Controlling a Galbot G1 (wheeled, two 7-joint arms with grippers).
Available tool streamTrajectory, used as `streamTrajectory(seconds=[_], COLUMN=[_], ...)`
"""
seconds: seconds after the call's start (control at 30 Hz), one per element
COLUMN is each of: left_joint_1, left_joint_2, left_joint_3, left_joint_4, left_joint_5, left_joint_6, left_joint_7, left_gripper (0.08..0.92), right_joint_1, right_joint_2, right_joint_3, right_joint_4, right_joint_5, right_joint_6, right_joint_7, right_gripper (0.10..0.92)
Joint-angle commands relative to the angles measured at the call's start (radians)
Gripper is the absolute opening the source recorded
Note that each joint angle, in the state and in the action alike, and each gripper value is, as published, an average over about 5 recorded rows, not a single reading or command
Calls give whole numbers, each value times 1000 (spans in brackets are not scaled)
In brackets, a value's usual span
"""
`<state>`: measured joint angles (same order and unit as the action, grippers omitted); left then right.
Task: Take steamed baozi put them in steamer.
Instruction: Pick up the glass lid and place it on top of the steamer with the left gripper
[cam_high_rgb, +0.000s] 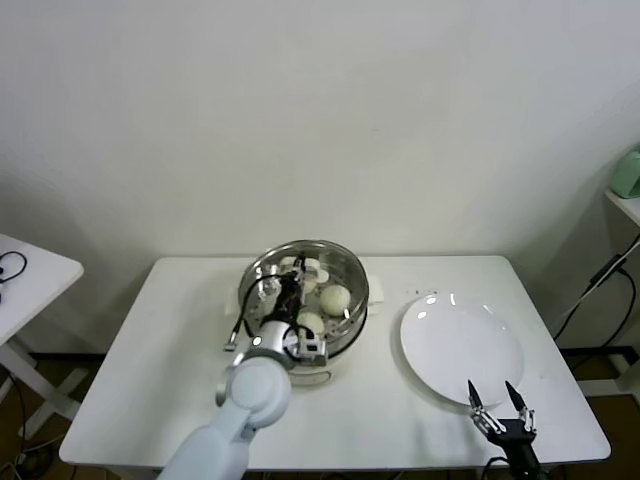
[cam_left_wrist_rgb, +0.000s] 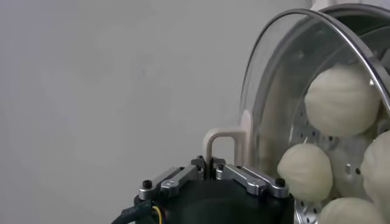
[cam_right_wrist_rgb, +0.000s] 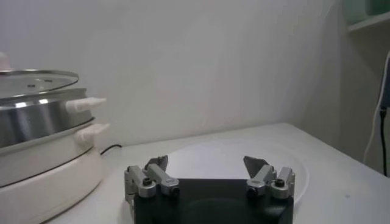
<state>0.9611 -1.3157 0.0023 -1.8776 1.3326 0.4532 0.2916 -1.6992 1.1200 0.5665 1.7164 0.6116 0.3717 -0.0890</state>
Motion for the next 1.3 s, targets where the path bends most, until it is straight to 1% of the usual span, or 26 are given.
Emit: streamTrajectory(seconds=[0.03, 0.37, 0.73, 1.07, 1.3], left_joint_1=[-25, -22, 20, 24, 45], left_joint_2=[-39, -75, -87, -122, -130], left_joint_3=[7, -12, -42, -25, -28], left_joint_4=[36, 49, 28, 18, 27], left_joint_5=[-1, 84, 125, 158, 176], left_joint_6=[23, 26, 18, 7, 3], left_joint_7=[29, 37, 43, 41, 41], left_gripper=[150, 150, 150, 150, 150], right_joint_1=[0, 4, 13, 16, 17], right_joint_2=[-1, -3, -3, -5, -11], right_joint_3=[3, 5, -2, -5, -4], right_joint_4=[-1, -3, -14, -21, -25], right_joint_5=[-4, -3, -9, -14, -12], right_joint_6=[-7, -6, -8, -5, -2], right_joint_7=[1, 0, -3, -5, -7], right_gripper=[823, 823, 823, 823, 823])
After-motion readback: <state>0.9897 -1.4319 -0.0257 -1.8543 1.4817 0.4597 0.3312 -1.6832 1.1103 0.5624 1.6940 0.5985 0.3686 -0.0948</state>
